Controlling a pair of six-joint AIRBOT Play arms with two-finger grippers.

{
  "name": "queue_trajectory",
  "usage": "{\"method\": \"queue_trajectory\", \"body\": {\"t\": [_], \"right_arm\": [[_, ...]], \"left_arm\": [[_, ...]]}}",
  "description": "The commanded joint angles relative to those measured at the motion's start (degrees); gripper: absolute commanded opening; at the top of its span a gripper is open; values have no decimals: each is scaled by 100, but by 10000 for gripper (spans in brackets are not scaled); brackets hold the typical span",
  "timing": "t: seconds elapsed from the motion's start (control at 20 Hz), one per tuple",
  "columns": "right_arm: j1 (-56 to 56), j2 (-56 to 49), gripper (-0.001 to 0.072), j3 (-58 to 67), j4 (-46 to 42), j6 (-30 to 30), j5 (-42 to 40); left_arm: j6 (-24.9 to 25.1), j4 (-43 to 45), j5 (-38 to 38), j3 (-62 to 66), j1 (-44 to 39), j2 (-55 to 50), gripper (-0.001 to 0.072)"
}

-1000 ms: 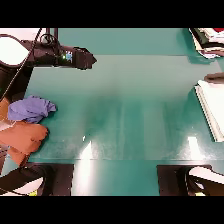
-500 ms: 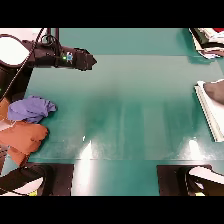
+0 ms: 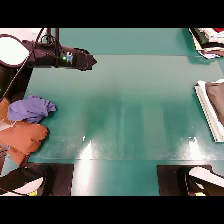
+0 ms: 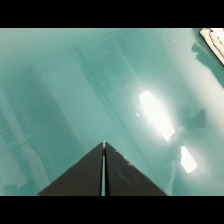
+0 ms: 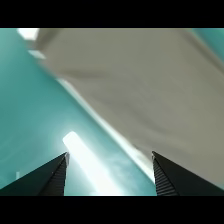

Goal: Fold the shirts.

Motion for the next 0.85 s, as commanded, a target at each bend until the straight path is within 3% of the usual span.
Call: {"method": "queue_trajectory", "body": {"t": [0.0,0.15,0.2,0.3,0.5,0.8], "right_arm": [[861,201,573,4,608,42,-227],[2142,245,565,4,568,37,-345],[2544,245,417,4,566,26,-369],[3230,245,30,4,557,-404,-448],[4129,245,15,4,520,-632,-560],[4374,245,15,4,525,-632,-555]], "left_arm": [[-4,-4,-11,-2,0,0,30],[-9,-20,2,0,0,0,30],[-9,-20,50,0,0,0,30],[-9,-20,101,0,0,0,30],[-9,-24,109,0,0,0,30],[-9,-26,114,0,0,0,30]]}}
